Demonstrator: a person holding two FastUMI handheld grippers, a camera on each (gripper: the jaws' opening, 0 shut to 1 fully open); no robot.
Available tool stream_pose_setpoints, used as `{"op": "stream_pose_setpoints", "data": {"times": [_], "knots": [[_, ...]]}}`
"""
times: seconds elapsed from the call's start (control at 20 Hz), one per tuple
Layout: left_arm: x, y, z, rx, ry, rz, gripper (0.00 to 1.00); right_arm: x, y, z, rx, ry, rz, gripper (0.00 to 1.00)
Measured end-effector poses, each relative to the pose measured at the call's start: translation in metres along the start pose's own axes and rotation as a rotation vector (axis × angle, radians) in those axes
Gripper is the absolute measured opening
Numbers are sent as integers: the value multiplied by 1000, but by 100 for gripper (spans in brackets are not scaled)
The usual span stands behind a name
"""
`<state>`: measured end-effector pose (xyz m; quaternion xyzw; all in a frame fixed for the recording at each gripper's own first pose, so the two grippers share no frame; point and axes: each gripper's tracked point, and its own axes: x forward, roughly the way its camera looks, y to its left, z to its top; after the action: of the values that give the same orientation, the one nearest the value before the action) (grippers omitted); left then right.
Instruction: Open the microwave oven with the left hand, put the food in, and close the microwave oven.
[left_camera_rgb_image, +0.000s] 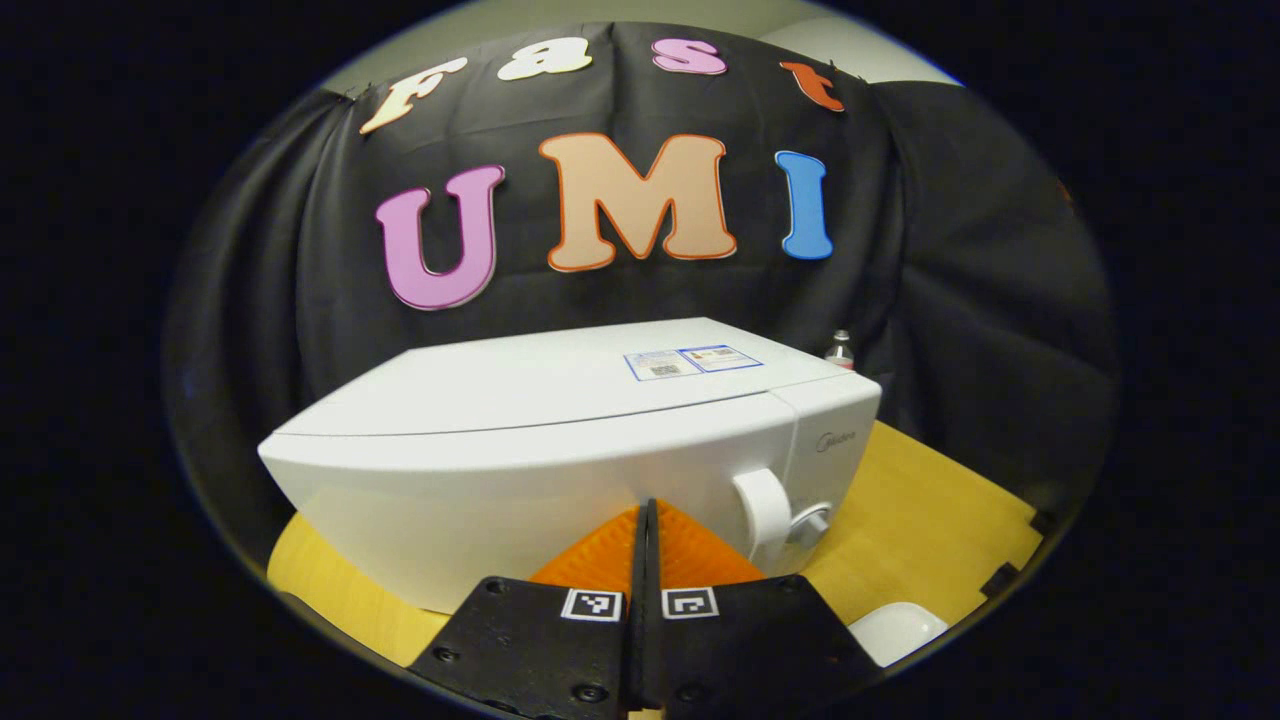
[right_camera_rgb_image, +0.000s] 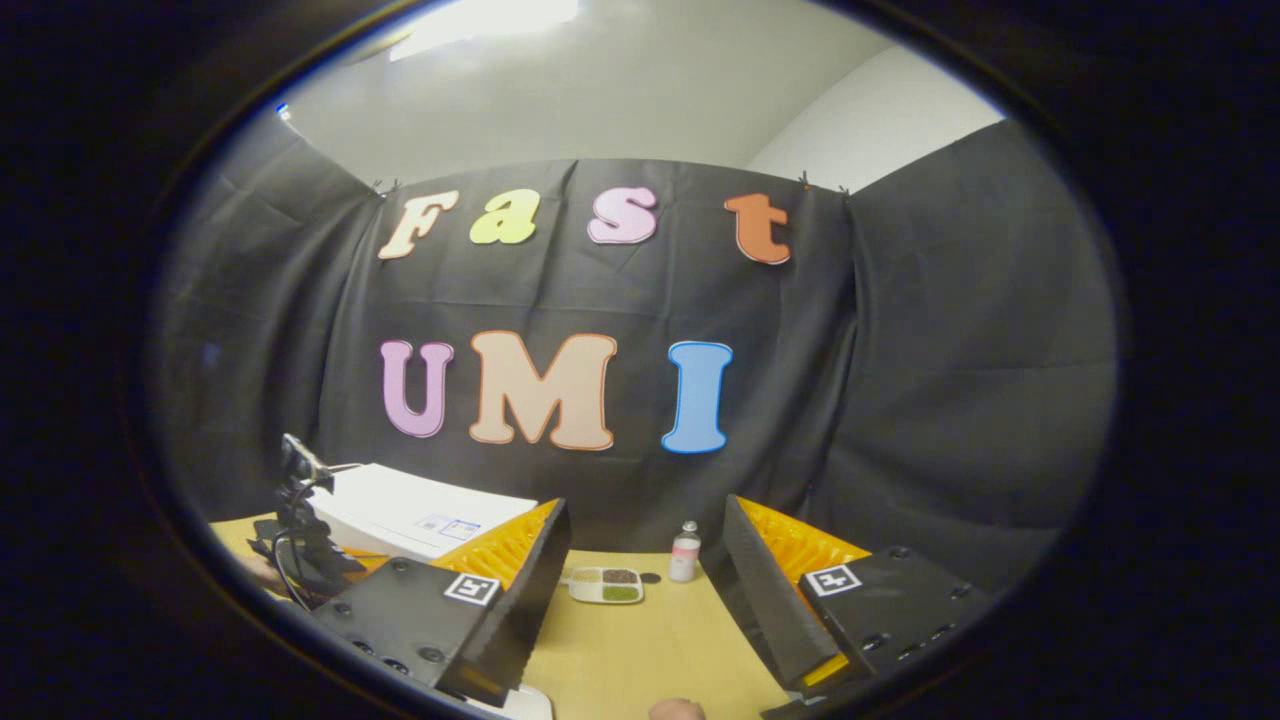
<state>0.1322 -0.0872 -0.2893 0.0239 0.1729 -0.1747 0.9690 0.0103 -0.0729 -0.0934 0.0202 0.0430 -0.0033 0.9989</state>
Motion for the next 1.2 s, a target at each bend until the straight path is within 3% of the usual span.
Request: {"op": "stream_pose_setpoints", "data": {"times": [0.2,0.35,0.65,0.75,0.8,0.9,1.2], "knots": [[1,-8,10,111,-26,12,1,1,5,-1,3,5,11,94],[-12,-10,33,73,-63,15,1,-6,4,-2,-22,4,7,95],[-78,9,125,-22,-212,42,2,-9,19,-2,-36,-9,26,94],[-104,16,143,-47,-214,49,42,-7,30,1,-26,-17,45,95],[-116,20,148,-58,-202,54,61,-7,35,2,-20,-22,55,86],[-141,32,160,-89,-226,102,98,-6,46,5,-5,-31,74,86],[-203,46,193,-22,-316,177,96,-9,71,10,43,-39,107,86]]}}
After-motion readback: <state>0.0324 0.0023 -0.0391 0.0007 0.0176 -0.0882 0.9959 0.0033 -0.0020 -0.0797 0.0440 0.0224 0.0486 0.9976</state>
